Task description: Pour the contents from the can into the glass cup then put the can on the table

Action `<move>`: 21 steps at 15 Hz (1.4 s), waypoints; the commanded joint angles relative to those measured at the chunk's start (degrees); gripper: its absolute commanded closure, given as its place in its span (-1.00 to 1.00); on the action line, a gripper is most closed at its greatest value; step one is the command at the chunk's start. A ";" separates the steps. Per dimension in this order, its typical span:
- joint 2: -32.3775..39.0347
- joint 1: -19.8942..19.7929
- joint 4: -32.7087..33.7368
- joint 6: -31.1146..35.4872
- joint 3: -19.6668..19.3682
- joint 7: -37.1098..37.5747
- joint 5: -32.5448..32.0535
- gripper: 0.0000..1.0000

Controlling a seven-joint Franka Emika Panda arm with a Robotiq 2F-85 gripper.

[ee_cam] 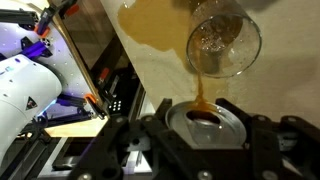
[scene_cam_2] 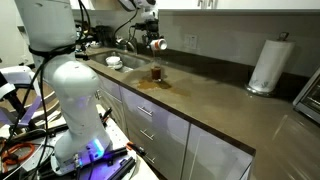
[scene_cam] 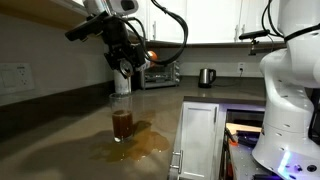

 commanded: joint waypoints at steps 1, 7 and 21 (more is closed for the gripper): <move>0.58 0.74 1.35 -0.98 0.09 -0.01 -2.25 0.50; 0.63 1.07 1.37 0.18 0.61 -0.83 -4.28 0.50; 0.06 1.43 0.52 1.69 0.84 -1.63 -6.71 0.50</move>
